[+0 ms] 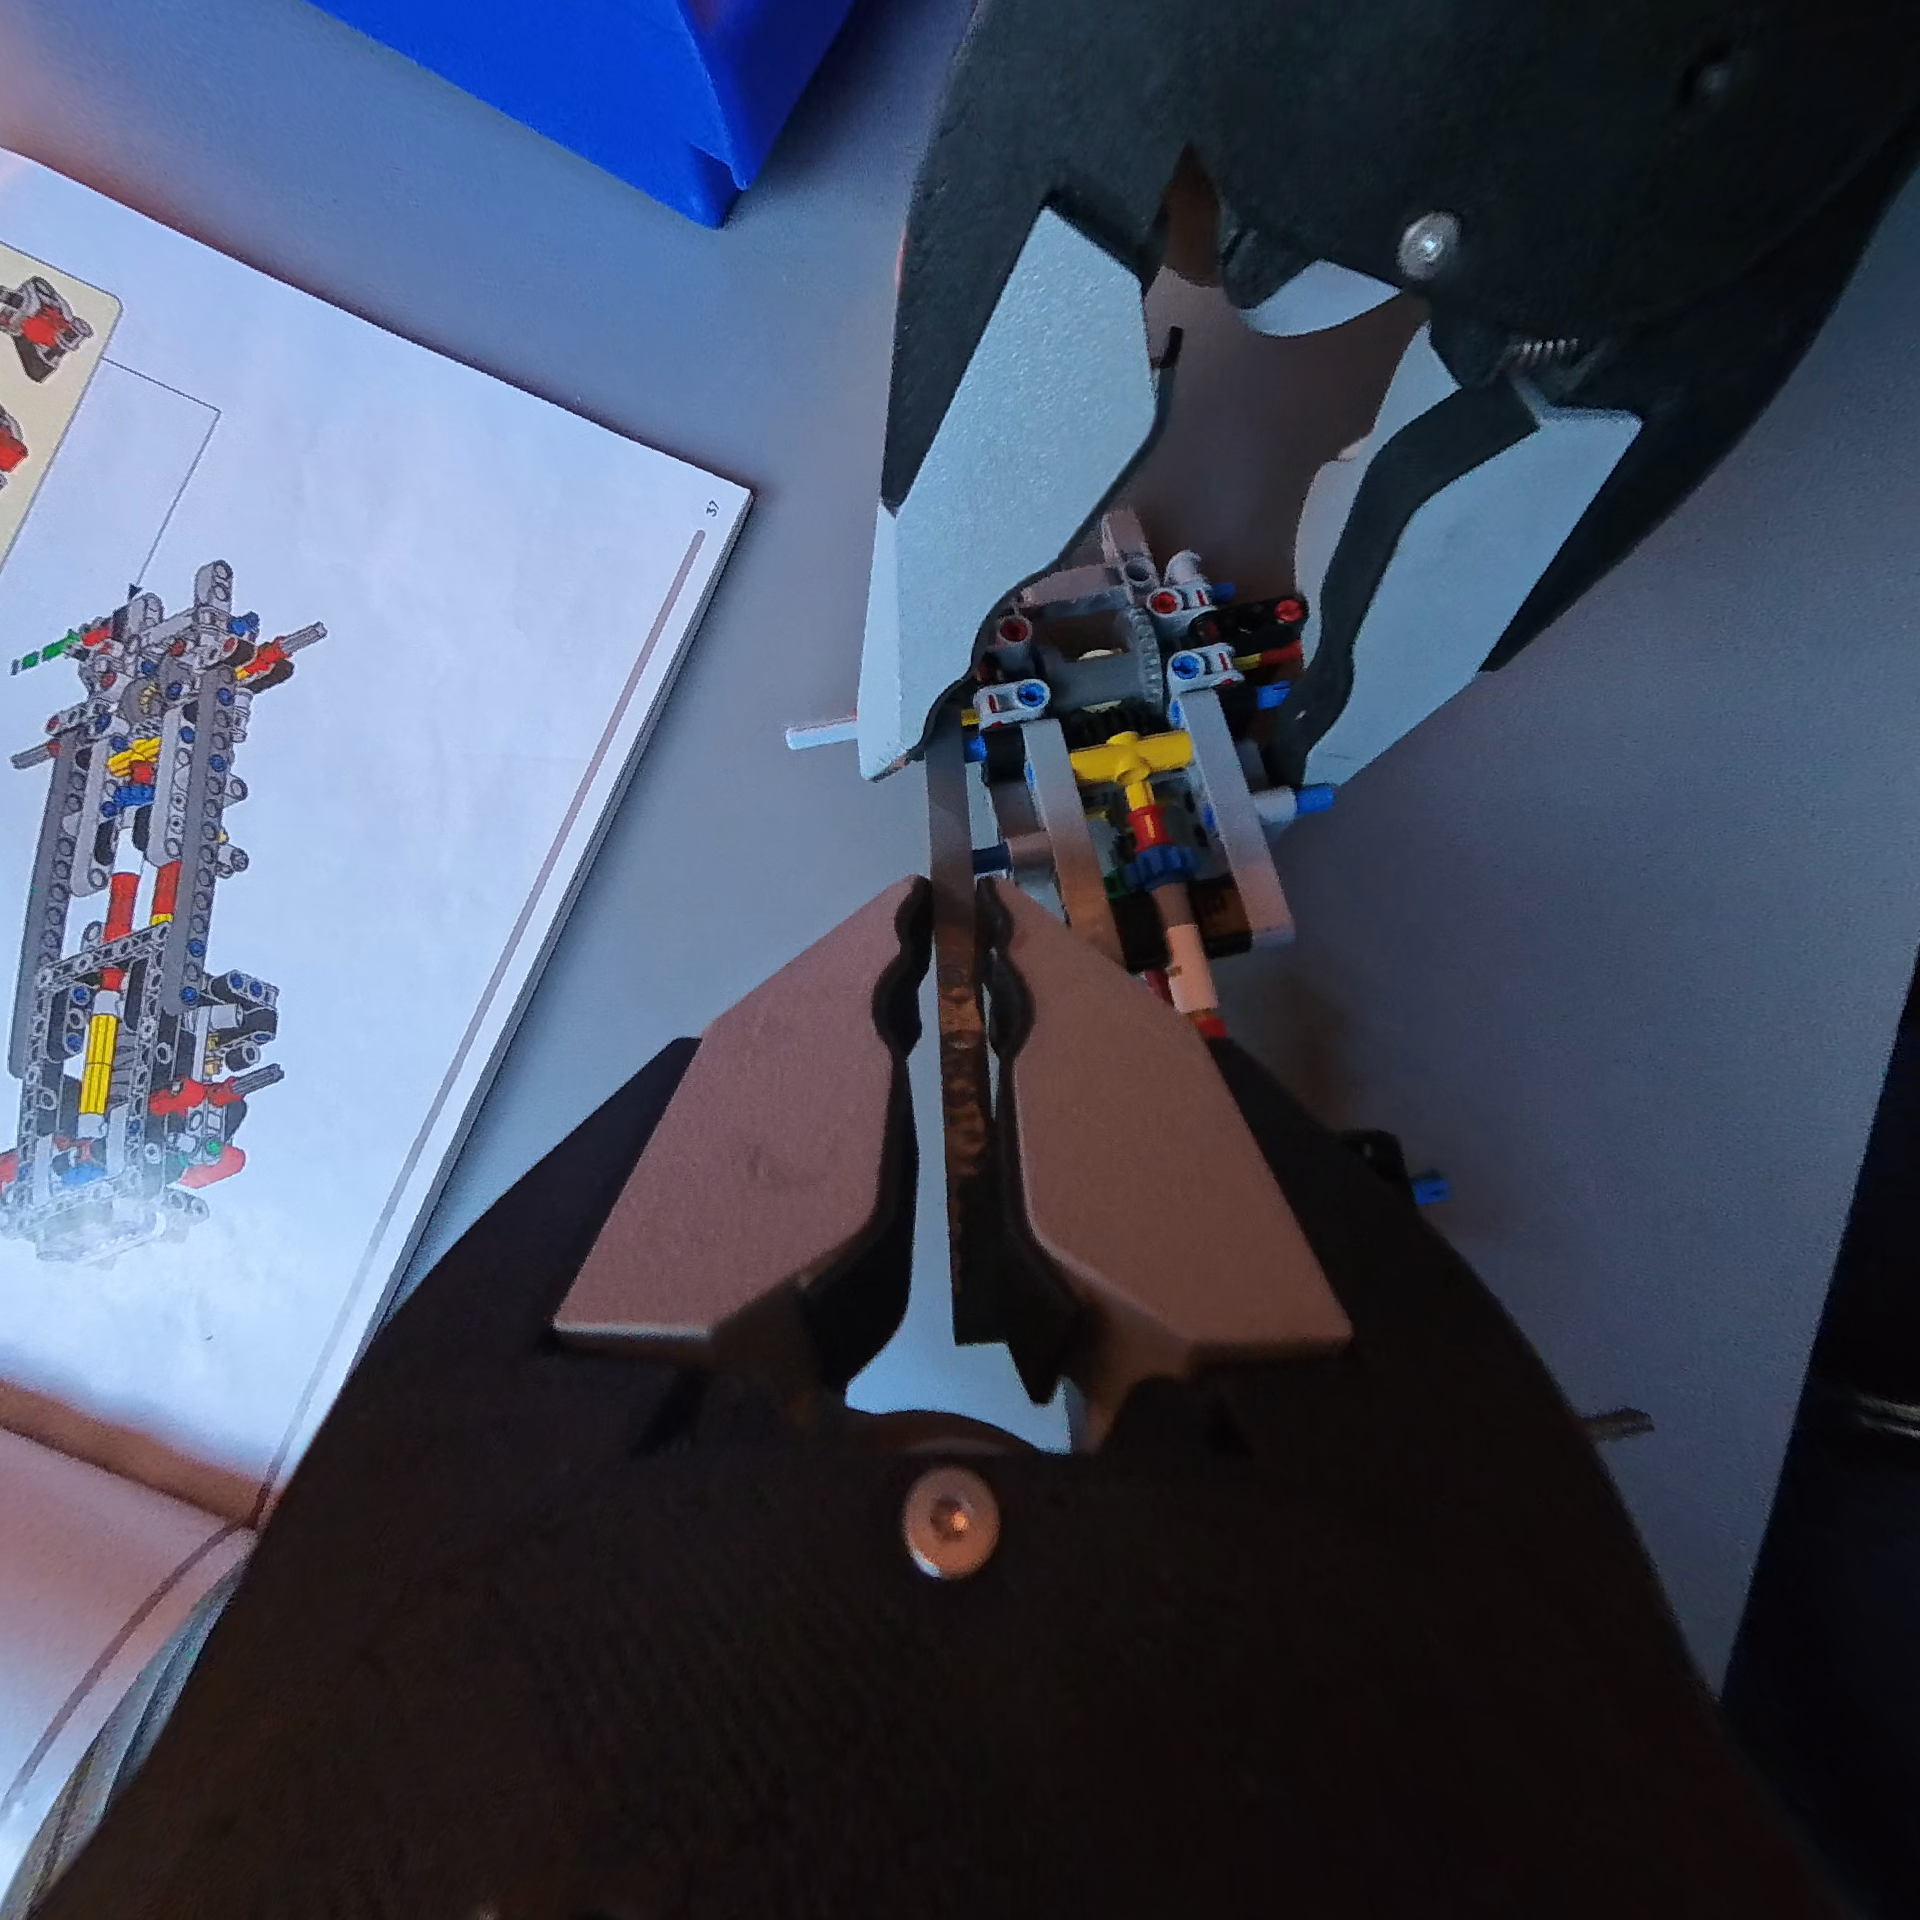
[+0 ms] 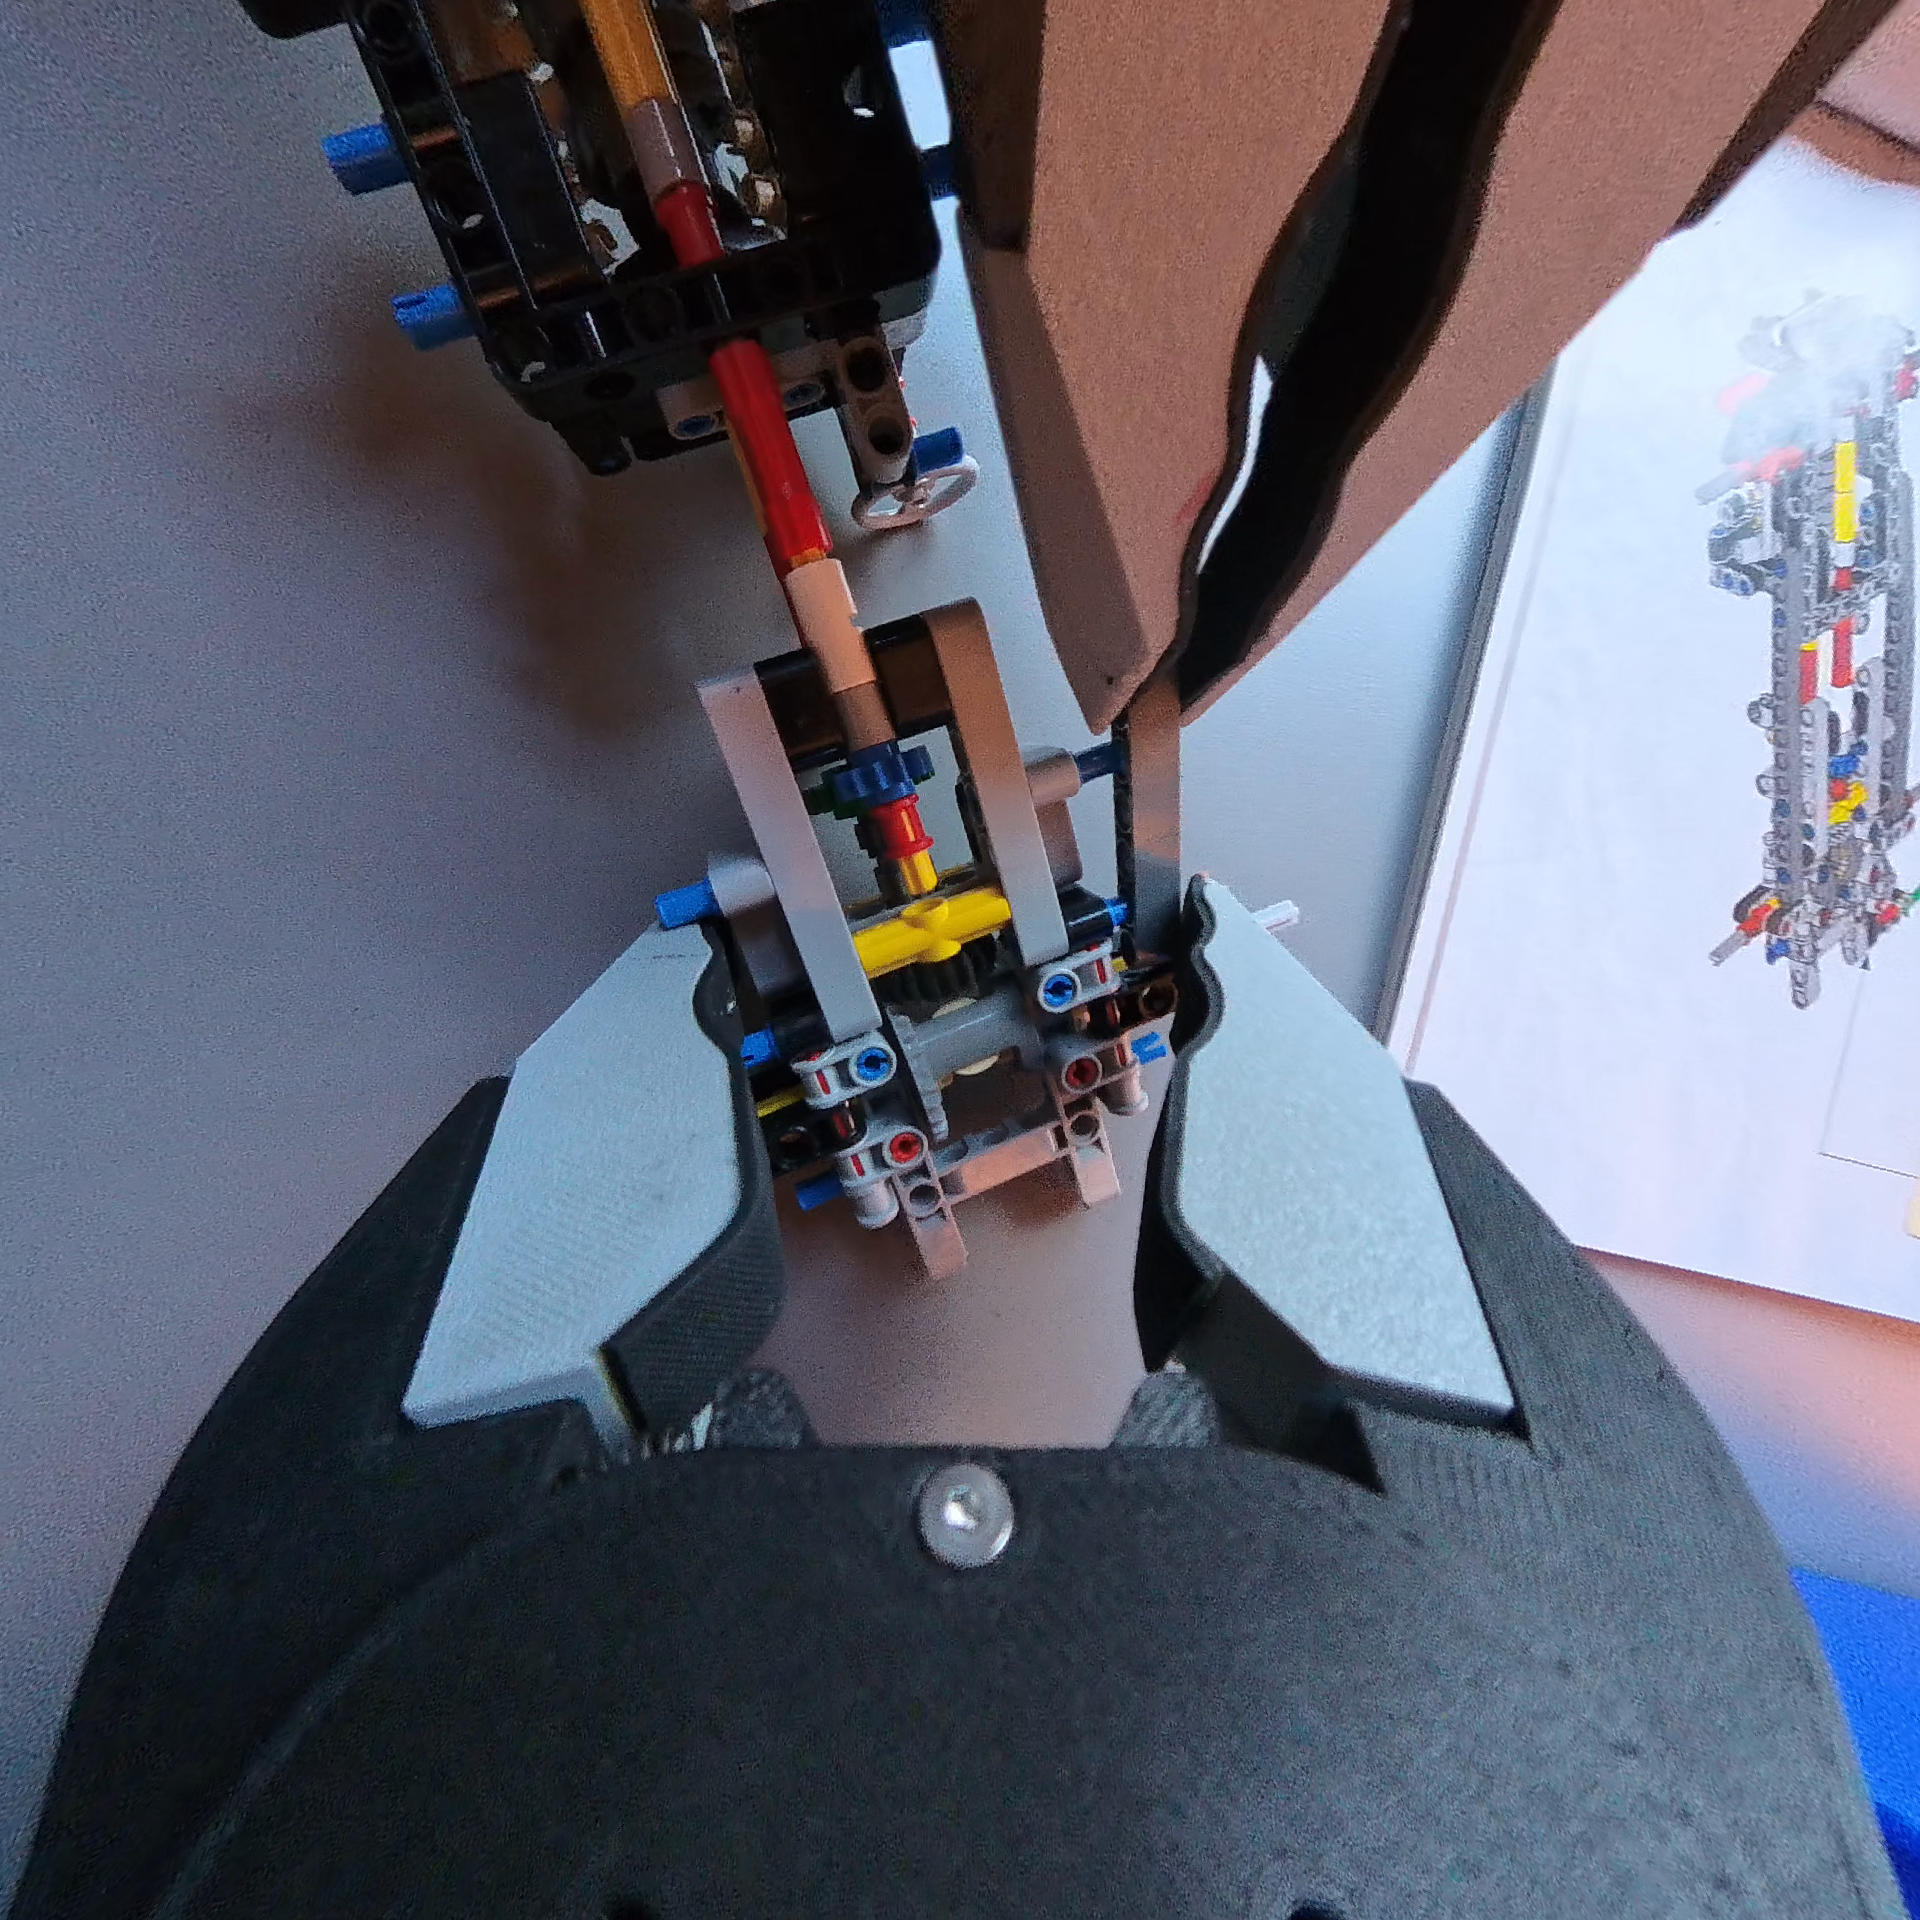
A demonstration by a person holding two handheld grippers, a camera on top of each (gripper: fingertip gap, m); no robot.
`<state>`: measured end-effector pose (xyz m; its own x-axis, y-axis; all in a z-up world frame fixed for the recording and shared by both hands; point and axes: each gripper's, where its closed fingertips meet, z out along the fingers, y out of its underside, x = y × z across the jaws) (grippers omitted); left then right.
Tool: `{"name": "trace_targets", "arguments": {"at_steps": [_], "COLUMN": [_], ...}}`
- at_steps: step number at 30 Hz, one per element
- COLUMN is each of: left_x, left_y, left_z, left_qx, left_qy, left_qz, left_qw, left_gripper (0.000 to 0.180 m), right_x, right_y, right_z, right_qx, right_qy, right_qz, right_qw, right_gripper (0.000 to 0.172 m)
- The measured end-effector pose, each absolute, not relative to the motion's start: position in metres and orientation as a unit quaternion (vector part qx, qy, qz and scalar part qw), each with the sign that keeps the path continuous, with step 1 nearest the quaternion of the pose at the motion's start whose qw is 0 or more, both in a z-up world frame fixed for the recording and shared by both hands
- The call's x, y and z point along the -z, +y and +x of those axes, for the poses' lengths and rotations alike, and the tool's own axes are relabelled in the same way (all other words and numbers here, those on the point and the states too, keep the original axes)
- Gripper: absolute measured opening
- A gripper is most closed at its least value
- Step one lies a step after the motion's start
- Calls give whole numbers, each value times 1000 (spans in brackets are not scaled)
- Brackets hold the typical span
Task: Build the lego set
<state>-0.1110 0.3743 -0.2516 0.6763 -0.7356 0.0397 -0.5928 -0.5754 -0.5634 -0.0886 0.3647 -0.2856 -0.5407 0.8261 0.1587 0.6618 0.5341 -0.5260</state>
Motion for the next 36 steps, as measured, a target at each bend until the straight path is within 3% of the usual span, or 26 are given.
{"name": "trace_targets", "arguments": {"at_steps": [9,21,25,36], "left_x": [244,242,243,243], "left_y": [364,351,348,345], "left_z": [-123,-137,-139,-136], "left_qx": [157,191,210,231], "left_qy": [396,392,386,366], "left_qz": [-871,-863,-859,-855], "left_qw": [246,254,261,286], "left_gripper": [15,7,6,6], "right_x": [285,271,259,254], "right_y": [364,365,344,328], "right_z": [-87,-85,-91,-106], "right_qx": [-208,-191,-239,-266], "right_qy": [-851,-854,-855,-857], "right_qz": [-434,-421,-404,-391], "right_qw": [210,236,221,203], "right_gripper": [83,80,90,92]}}
